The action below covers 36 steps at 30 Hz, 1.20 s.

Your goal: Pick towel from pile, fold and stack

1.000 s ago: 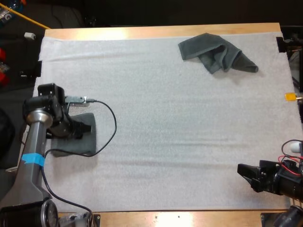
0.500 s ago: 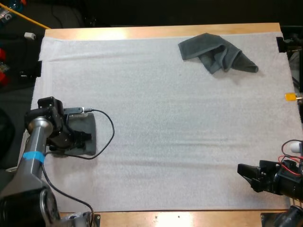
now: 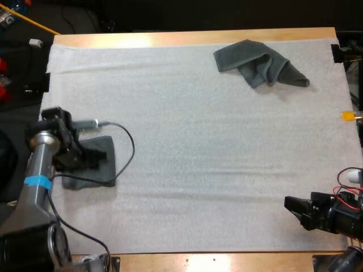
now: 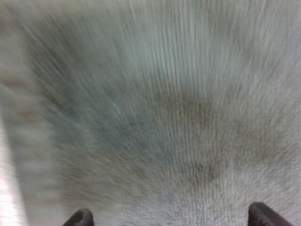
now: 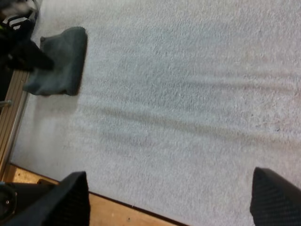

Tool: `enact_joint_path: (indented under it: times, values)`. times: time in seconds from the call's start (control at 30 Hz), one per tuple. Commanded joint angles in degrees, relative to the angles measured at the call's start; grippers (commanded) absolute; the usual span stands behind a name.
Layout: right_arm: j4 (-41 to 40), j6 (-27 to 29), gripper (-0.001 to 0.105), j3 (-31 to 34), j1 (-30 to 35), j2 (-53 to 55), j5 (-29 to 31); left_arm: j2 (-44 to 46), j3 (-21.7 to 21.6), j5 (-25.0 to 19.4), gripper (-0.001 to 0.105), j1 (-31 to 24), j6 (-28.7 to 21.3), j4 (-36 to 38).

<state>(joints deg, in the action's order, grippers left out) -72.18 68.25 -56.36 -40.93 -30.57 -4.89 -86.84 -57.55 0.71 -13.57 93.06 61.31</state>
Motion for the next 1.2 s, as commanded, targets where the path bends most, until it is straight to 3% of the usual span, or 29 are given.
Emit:
enact_joint_path:
  times: [0.0, 0.2, 0.3, 0.47, 0.63, 0.83, 1.0, 1.17]
  values:
    - [-0.12, 0.03, 0.068, -0.13, -0.1, 0.0, -0.56, 1.5, -2.15, 0.16, 0.062, 0.04, 0.5, 1.01]
    - [-0.12, 0.03, 0.068, -0.13, -0.1, 0.0, -0.56, 6.22, -9.78, 3.61, 0.062, 0.04, 0.5, 4.83]
    - [-0.12, 0.09, 0.068, -0.13, -0.1, 0.0, -0.56, 9.12, -11.58, 4.31, 0.062, 0.04, 0.92, 6.02]
    - [-0.08, 1.02, 0.068, -0.13, -0.1, 0.0, -0.24, 15.15, -11.73, 4.85, 0.062, 0.04, 1.83, 6.95]
    - [1.45, 3.41, 0.068, -0.13, -0.1, -0.08, 0.69, 21.79, -11.73, 8.37, 0.062, 0.04, 2.91, 7.68]
    - [5.51, 5.15, 0.068, -0.13, 0.01, -3.92, 7.62, 28.43, -11.73, 13.07, 0.062, 0.04, 5.47, 7.74]
    - [10.68, 8.06, 0.068, -0.13, 0.01, -9.48, 7.94, 32.89, -11.73, 13.28, 0.062, 0.14, 5.47, 9.32]
    - [17.69, 9.33, 0.068, -0.13, 0.01, -16.39, 7.66, 36.4, -11.73, 13.17, 0.062, 4.23, 5.35, 10.9]
